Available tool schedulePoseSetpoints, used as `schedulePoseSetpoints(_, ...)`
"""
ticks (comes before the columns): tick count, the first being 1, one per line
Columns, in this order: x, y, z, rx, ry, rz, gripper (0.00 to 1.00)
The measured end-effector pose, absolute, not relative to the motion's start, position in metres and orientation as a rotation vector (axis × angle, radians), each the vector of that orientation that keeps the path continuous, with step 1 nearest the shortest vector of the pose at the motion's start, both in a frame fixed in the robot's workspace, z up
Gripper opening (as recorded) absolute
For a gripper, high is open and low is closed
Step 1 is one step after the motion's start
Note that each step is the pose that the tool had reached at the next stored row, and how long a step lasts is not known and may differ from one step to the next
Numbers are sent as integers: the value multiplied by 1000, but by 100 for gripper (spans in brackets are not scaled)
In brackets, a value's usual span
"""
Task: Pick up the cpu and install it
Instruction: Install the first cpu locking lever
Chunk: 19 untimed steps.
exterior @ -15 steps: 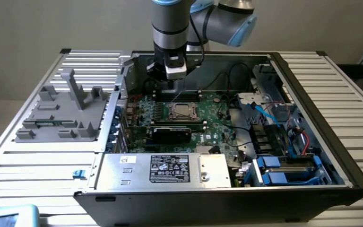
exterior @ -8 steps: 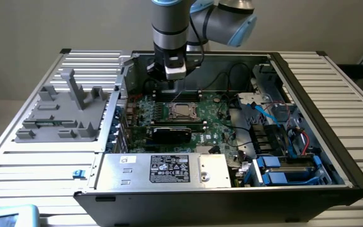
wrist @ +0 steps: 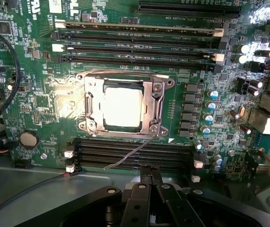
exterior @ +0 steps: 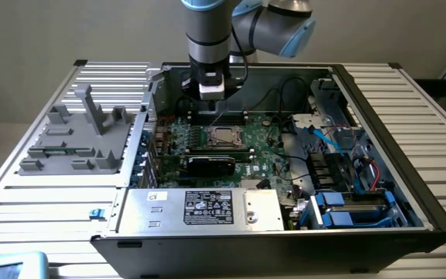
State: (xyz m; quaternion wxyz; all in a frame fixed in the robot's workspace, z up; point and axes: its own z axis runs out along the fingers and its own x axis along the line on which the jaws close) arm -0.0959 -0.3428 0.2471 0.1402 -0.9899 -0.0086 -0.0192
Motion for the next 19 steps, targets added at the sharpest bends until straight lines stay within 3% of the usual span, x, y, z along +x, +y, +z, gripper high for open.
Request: schedulePoseSetpoints(19, -107, -343, 224, -2846, 100, -91, 11)
